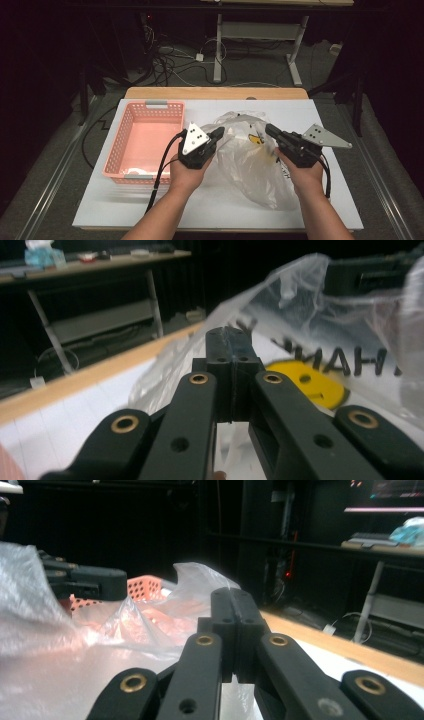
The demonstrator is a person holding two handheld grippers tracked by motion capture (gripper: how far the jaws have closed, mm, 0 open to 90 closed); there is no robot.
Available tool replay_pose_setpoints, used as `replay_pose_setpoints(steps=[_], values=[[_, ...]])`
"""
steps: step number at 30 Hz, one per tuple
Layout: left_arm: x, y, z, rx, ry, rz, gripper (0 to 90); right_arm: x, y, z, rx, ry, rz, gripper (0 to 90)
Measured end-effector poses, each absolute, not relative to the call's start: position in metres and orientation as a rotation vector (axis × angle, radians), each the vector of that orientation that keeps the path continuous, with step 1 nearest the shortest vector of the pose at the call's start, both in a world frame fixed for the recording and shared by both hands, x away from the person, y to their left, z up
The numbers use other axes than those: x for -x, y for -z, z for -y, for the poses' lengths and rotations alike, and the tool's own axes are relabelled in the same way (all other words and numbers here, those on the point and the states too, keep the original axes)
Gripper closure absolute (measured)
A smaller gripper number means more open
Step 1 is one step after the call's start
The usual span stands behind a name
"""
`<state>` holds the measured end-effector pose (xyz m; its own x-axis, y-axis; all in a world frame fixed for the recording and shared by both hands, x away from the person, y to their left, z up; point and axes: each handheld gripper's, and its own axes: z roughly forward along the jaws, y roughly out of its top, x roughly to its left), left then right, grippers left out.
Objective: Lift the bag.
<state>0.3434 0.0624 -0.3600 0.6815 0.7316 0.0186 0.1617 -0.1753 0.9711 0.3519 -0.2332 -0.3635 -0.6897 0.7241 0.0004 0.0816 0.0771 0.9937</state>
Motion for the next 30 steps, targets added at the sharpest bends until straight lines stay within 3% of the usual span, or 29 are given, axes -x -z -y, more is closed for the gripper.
replay_pose_setpoints(steps=[13, 22, 25, 30], values=[[-0.362, 0.284, -0.04, -1.626, -0.671, -0.623, 88.8, -0.373, 0.315, 0.242, -0.793, -1.648, -1.714, 90.0], [-0.362, 0.335, -0.048, -1.754, -0.554, -0.717, 88.0, -0.376, 0.317, 0.244, -0.808, -1.644, -1.716, 90.0], [-0.362, 0.356, -0.05, -1.815, -0.54, -0.745, 54.2, -0.375, 0.32, 0.246, -0.808, -1.635, -1.719, 90.0], [-0.377, 0.387, -0.035, -1.958, -0.469, -0.842, 14.5, -0.375, 0.323, 0.247, -0.813, -1.628, -1.728, 90.0]])
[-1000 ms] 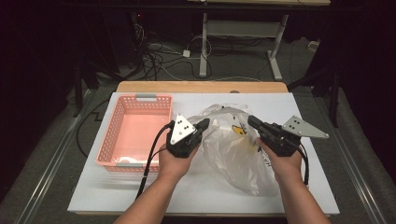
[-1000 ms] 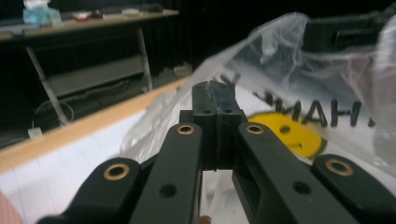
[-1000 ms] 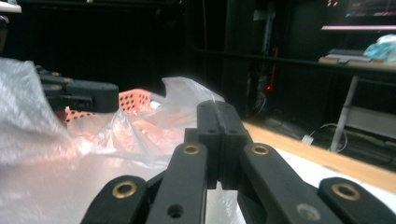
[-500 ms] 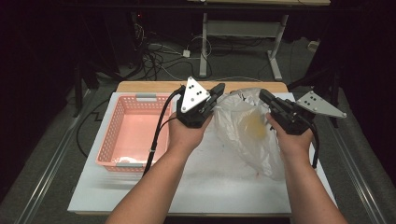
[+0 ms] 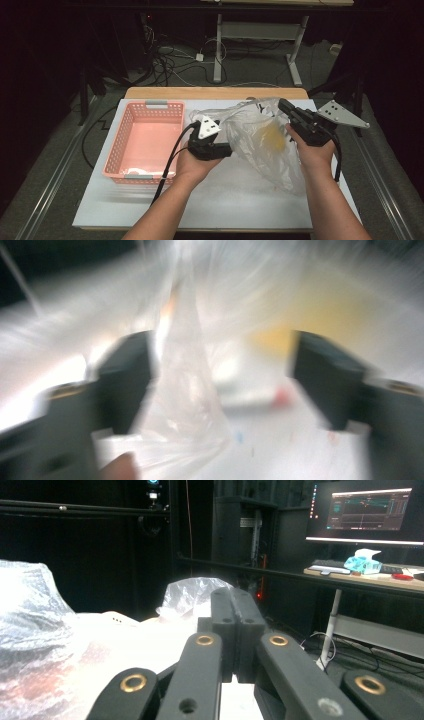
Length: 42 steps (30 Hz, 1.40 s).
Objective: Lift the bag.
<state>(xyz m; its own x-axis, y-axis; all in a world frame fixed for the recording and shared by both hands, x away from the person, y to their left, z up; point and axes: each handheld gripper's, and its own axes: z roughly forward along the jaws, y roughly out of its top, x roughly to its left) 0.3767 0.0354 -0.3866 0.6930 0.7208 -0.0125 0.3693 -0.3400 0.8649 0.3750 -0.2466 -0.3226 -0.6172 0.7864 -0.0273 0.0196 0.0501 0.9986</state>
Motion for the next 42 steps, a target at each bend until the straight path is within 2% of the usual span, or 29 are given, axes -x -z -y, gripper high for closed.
replay_pose_setpoints(steps=[3, 4, 5, 6, 7, 8, 10, 13, 21, 28, 37, 42], values=[[-0.39, 0.407, -0.022, -2.034, -0.426, -0.877, 14.8, -0.375, 0.326, 0.245, -0.813, -1.63, -1.733, 90.0], [-0.394, 0.413, -0.019, -2.049, -0.414, -0.867, 22.3, -0.375, 0.326, 0.245, -0.813, -1.629, -1.738, 90.0], [-0.397, 0.417, -0.016, -2.061, -0.412, -0.85, 43.8, -0.375, 0.327, 0.246, -0.816, -1.626, -1.742, 90.0], [-0.401, 0.421, -0.013, -2.071, -0.411, -0.854, 60.9, -0.374, 0.328, 0.246, -0.816, -1.627, -1.743, 90.0], [-0.404, 0.424, -0.012, -2.079, -0.407, -0.866, 77.1, -0.374, 0.328, 0.247, -0.821, -1.626, -1.745, 90.0], [-0.406, 0.425, -0.011, -2.07, -0.408, -0.878, 87.8, -0.374, 0.329, 0.247, -0.816, -1.626, -1.743, 90.0], [-0.406, 0.424, -0.013, -2.044, -0.398, -0.874, 88.5, -0.372, 0.329, 0.249, -0.819, -1.625, -1.745, 90.0], [-0.4, 0.415, -0.018, -1.986, -0.45, -0.846, 88.7, -0.37, 0.33, 0.253, -0.815, -1.63, -1.74, 90.0], [-0.382, 0.379, -0.037, -1.856, -0.568, -0.788, 88.9, -0.369, 0.333, 0.26, -0.836, -1.637, -1.726, 90.0], [-0.386, 0.34, -0.043, -1.76, -0.63, -0.748, 88.8, -0.372, 0.325, 0.256, -0.819, -1.635, -1.714, 90.0], [-0.398, 0.269, -0.037, -1.671, -0.708, -0.682, 88.8, -0.383, 0.283, 0.269, -0.823, -1.622, -1.626, 90.0], [-0.401, 0.253, -0.033, -1.648, -0.73, -0.67, 88.7, -0.388, 0.259, 0.281, -0.831, -1.603, -1.566, 90.0]])
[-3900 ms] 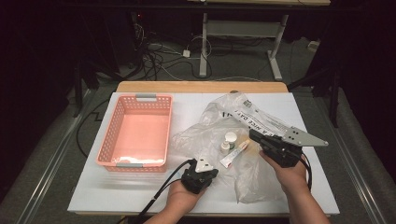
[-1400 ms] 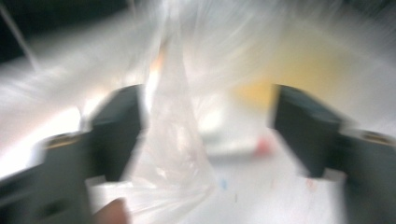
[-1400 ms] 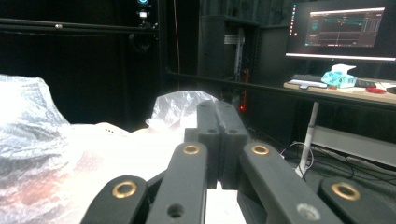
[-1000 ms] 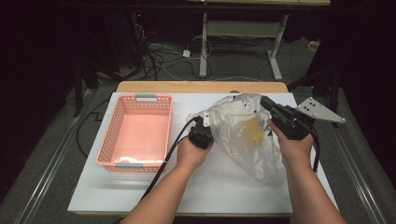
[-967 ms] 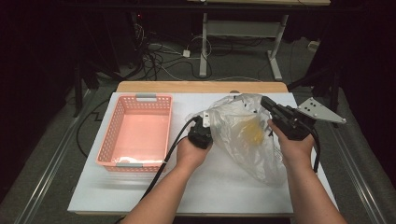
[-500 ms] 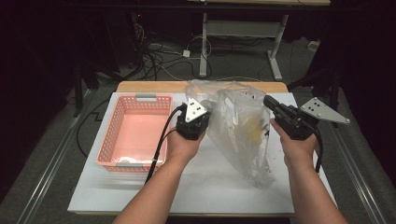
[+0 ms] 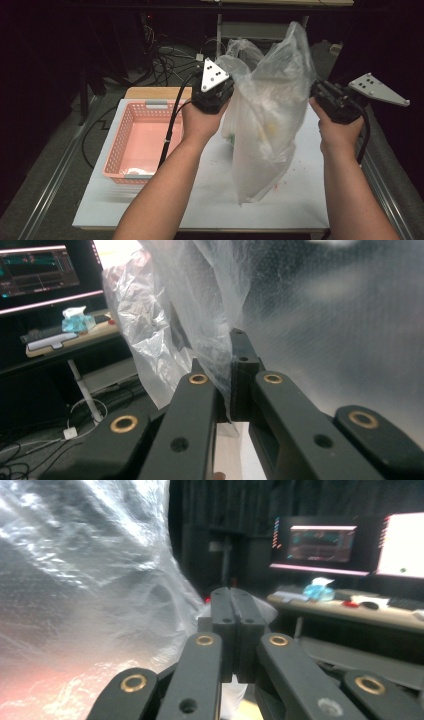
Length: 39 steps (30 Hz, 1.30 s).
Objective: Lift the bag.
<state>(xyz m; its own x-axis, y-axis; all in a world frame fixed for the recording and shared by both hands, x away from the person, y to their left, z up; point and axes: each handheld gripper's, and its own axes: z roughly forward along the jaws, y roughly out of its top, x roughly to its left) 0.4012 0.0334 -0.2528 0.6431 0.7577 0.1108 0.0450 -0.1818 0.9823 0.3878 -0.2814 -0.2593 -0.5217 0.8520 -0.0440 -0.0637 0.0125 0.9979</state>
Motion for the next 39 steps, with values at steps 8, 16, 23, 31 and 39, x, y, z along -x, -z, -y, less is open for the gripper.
replay_pose_setpoints(steps=[8, 16, 23, 31, 39], values=[[-0.408, 0.289, -0.029, -1.725, -0.658, -0.705, 88.5, -0.398, 0.279, 0.285, -0.872, -1.538, -1.622, 90.0], [-0.401, 0.311, -0.037, -1.758, -0.599, -0.723, 75.9, -0.399, 0.309, 0.285, -0.907, -1.509, -1.678, 90.0], [-0.389, 0.324, -0.047, -1.782, -0.564, -0.735, 53.6, -0.392, 0.307, 0.288, -0.896, -1.507, -1.69, 80.5], [-0.372, 0.341, -0.069, -1.761, -0.51, -0.758, 38.4, -0.377, 0.305, 0.295, -0.885, -1.5, -1.688, 66.5], [-0.352, 0.347, -0.093, -1.723, -0.51, -0.795, 26.2, -0.362, 0.309, 0.303, -0.87, -1.495, -1.69, 59.4]])
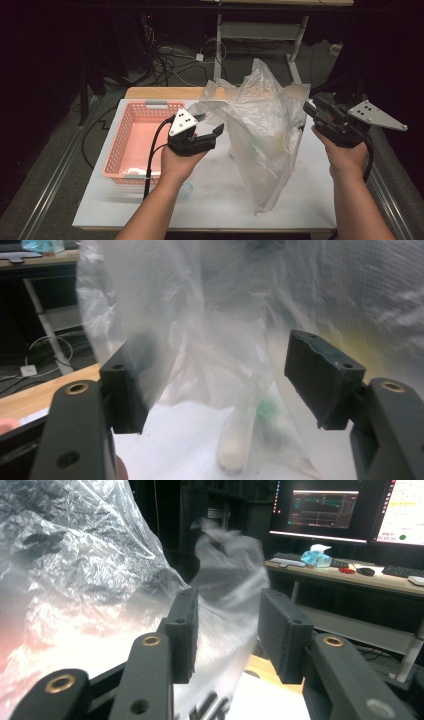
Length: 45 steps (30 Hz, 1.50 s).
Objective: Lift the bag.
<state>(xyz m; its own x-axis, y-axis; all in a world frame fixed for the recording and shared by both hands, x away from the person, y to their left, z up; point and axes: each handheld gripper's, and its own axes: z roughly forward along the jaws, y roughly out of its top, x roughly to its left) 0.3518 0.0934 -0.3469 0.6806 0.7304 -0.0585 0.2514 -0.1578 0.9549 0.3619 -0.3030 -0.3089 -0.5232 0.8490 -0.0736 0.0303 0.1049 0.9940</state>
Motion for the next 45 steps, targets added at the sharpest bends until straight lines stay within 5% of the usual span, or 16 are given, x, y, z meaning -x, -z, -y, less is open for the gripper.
replay_pose_setpoints(steps=[14, 37, 45], values=[[-0.329, 0.386, -0.101, -1.817, -0.474, -0.886, 0.0, -0.346, 0.342, 0.304, -0.887, -1.464, -1.763, 39.0], [-0.311, 0.455, -0.065, -1.934, -0.364, -0.834, 0.0, -0.326, 0.438, 0.298, -1.031, -1.346, -1.951, 0.0], [-0.315, 0.472, -0.065, -1.942, -0.366, -0.857, 0.0, -0.324, 0.461, 0.297, -1.045, -1.325, -2.019, 0.0]])
